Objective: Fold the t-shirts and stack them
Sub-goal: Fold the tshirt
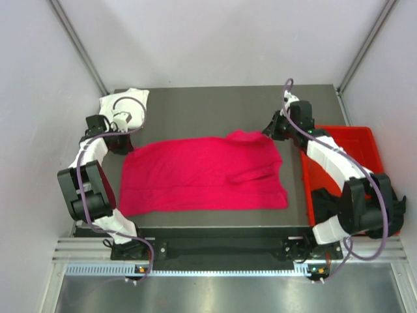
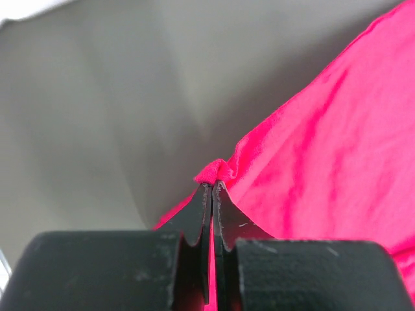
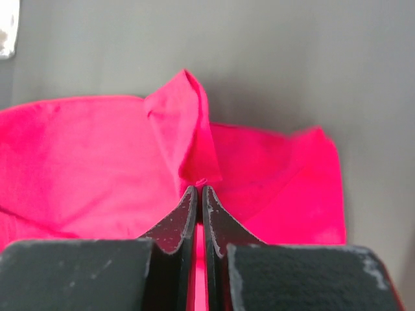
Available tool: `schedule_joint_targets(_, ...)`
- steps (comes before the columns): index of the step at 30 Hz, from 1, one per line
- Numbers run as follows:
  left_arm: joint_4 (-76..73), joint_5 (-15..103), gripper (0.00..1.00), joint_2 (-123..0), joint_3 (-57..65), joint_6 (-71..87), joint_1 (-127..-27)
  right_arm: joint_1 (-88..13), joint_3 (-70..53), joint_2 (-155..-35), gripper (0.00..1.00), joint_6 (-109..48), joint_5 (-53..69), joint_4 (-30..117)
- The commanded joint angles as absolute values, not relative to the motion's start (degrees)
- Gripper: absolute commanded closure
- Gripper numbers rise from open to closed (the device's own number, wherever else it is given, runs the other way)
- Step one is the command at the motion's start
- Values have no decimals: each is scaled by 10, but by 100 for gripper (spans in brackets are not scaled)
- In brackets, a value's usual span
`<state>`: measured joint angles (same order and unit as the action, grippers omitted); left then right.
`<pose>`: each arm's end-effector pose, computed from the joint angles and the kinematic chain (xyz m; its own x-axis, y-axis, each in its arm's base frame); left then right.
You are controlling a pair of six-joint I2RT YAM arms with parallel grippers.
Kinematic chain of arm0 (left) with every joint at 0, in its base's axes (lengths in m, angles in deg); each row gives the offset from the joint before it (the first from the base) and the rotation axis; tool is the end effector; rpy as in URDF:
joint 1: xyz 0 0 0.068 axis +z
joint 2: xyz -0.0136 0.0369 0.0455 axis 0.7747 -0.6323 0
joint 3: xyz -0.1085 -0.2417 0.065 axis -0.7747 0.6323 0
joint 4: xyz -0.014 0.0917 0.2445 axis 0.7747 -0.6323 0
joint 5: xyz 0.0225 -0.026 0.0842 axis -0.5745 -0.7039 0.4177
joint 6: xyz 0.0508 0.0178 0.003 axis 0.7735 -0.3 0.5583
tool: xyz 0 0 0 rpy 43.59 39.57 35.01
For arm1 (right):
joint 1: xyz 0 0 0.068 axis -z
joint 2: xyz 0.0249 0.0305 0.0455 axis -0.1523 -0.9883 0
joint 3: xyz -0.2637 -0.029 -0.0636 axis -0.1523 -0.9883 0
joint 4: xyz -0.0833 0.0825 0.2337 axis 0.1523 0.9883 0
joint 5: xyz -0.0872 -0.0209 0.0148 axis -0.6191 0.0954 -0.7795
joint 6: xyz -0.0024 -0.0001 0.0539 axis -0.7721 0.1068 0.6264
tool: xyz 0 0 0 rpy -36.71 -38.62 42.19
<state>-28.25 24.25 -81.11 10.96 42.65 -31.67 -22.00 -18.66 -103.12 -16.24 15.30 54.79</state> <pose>0.3336 0.0981 0.2189 -0.7281 0.1092 -0.6767 0.2653 0.9552 -0.1314 0.3418 0.0896 0.2722 -0.6775 0.1988 -0.7082 -0.1906 0.8825 0.4300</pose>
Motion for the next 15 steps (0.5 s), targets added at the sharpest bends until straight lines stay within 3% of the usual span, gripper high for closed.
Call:
schedule_joint_targets(1,-299,233,100,-769,140,490,-314,-218,-263,-941,100,-159,139,532)
schedule_joint_targets(8,-322,241,100,-736,167,546,-303,-219,-381,-771,100,-131,127,576)
schedule_joint_targets(15,-328,238,100,-715,181,583,-271,-219,-421,-706,100,-126,106,632)
